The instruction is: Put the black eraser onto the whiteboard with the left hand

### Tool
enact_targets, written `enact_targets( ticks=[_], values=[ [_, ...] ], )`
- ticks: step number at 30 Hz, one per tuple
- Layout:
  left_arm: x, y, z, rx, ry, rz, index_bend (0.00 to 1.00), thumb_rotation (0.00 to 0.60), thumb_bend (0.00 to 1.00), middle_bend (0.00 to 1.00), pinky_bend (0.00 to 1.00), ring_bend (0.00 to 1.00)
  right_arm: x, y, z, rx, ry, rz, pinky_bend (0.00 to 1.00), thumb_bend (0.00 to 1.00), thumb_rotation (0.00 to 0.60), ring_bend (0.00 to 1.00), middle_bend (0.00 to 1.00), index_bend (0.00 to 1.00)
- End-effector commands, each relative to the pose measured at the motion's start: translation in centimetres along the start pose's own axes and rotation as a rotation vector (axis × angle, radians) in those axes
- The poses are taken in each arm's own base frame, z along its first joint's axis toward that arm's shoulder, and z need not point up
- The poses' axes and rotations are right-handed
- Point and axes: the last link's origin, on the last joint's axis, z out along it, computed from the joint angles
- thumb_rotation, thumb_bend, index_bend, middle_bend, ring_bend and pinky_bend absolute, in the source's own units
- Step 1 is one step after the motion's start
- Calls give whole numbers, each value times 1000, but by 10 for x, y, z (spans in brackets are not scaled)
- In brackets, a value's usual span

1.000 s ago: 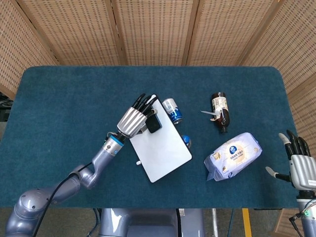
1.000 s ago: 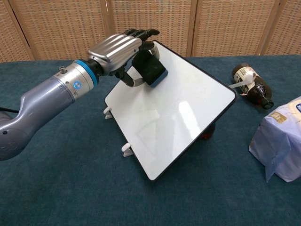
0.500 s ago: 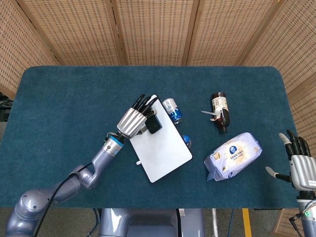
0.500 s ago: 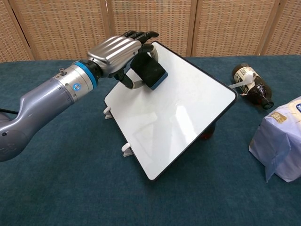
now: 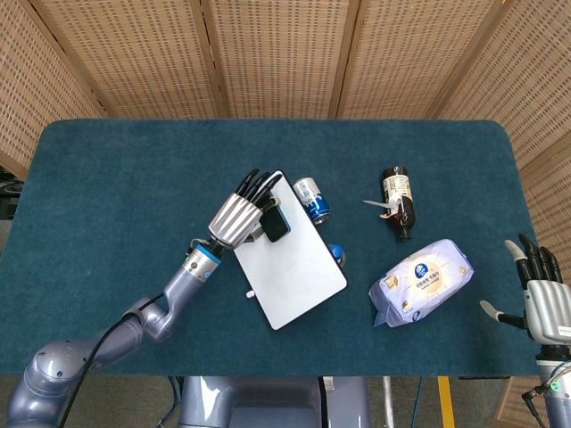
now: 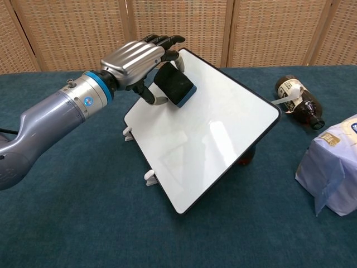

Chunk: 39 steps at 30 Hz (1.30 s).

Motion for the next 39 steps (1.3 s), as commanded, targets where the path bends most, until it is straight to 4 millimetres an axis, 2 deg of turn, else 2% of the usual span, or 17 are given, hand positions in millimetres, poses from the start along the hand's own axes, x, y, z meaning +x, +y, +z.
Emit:
enact_targets(
  ticks=[1, 7, 14, 18, 23, 27, 30, 32, 34, 38, 39],
  values=[
    [1, 0, 0, 2, 2, 2, 290, 600, 211, 0, 0, 0, 0, 0, 0, -1, 2, 1, 0, 0, 600, 0, 0, 69],
    [2, -2, 0, 4, 5, 7, 281, 600, 209, 0, 0, 0, 1, 1, 0, 0, 5, 4, 0, 0, 600, 0, 0, 70],
    [9, -5, -7, -13, 12, -27, 192, 600, 174, 0, 0, 0, 2, 1, 0, -1, 13, 5, 0, 0, 600, 0, 0, 69],
    [29, -18, -24, -29, 30, -52, 137, 600, 125, 0, 0, 0, 3, 2, 0, -3, 12, 2, 0, 0, 600, 0, 0, 69],
    [50, -35, -46, -4, 43, -57, 62, 600, 13, 0, 0, 0, 3, 1, -1, 0, 12, -4, 0, 0, 600, 0, 0, 69],
    [72, -56, -75, 54, 38, -59, 12, 600, 0, 0, 0, 0, 3, 1, -2, 0, 0, -14, 0, 0, 600, 0, 0, 69],
    [88, -76, -113, 148, -13, -57, 3, 600, 0, 0, 0, 0, 2, 0, -2, -1, -13, -27, 0, 0, 600, 0, 0, 69],
    [94, -81, -134, 213, -33, -61, 3, 600, 0, 0, 0, 0, 1, -2, -2, 3, -14, -34, 0, 0, 600, 0, 0, 69],
    [97, -86, -158, 284, -56, -56, 4, 600, 0, 0, 0, 0, 0, -4, -3, 8, -17, -40, 0, 0, 600, 0, 0, 69],
    [97, -95, -229, 460, -105, 5, 3, 600, 0, 0, 0, 0, -6, -10, -4, 23, -35, -70, 0, 0, 600, 0, 0, 69],
    [97, -95, -238, 483, -114, 6, 3, 600, 0, 0, 0, 0, -6, -11, -4, 23, -37, -73, 0, 0, 600, 0, 0, 69]
  ],
)
